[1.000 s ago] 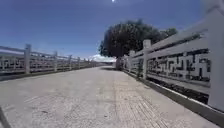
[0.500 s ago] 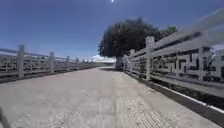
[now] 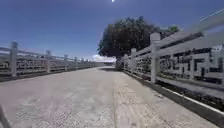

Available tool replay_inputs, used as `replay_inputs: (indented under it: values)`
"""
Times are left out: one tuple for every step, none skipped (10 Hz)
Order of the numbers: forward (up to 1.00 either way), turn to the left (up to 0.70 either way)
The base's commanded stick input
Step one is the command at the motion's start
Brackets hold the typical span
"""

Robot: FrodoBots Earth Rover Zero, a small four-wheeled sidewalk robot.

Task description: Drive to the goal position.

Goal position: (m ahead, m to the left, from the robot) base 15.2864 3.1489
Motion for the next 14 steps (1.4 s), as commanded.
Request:
replay_inputs:
  values:
    - [0.7,0.0]
    - [0.7,0.04]
    - [0.7,0.12]
    - [0.7,0.14]
    - [0.7,0.14]
    - [0.7,0.0]
    - [0.7,0.0]
    - [0.7,0.0]
    - [0.7,0.0]
    - [0.7,0.0]
    - [0.7,0.0]
    - [0.7,0.0]
    - [0.7,0.0]
    - [0.7,0.0]
